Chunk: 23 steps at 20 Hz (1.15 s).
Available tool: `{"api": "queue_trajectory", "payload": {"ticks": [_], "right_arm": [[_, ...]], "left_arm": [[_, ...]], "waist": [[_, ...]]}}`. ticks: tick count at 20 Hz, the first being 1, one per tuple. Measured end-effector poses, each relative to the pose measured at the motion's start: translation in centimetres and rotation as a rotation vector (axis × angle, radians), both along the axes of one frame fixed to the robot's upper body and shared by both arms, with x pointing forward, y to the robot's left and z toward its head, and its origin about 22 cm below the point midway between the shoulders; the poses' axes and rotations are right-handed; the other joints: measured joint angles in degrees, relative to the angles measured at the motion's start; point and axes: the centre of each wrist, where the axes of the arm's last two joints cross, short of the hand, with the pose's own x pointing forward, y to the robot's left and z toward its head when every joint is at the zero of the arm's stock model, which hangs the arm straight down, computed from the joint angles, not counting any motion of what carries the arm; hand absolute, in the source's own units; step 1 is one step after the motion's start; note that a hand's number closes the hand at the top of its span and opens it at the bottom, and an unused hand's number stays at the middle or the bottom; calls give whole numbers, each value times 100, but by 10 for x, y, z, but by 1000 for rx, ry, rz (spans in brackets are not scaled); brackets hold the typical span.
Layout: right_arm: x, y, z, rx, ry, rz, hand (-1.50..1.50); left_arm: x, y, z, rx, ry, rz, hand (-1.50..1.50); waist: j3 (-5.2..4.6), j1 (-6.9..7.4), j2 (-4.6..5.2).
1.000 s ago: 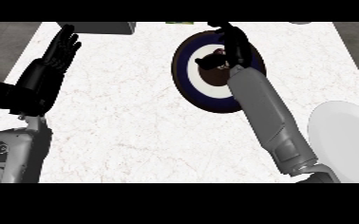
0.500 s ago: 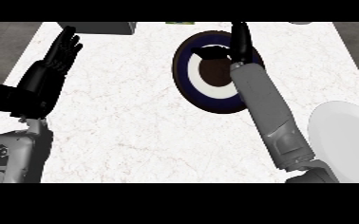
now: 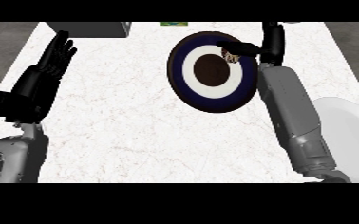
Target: Pick the cupcake from the plate and place it in the plate
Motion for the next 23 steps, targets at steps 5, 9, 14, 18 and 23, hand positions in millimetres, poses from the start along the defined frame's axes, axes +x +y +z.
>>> {"api": "queue_trajectory", "payload": {"ticks": [5, 9, 14, 18, 23], "right_arm": [[-20, -59, -23, 59, -29, -25, -150], [-43, -105, -39, 54, -44, -17, -150], [-69, -157, -48, 32, -42, -10, -150], [-90, -193, -57, 14, -48, -7, -150], [-105, -211, -61, -6, -54, -8, -150]], "left_arm": [[-8, 4, 0, -4, -1, 1, 0], [-5, 4, 0, -1, 1, 5, 0], [-5, 7, -1, 0, -1, 1, 0], [-4, 5, 2, 6, -6, 2, 0], [0, 2, -2, 4, -4, 5, 0]], "waist": [[-1, -19, -8], [0, -52, -9], [-1, -42, -8], [0, -29, -4], [-2, -26, -3]]}}
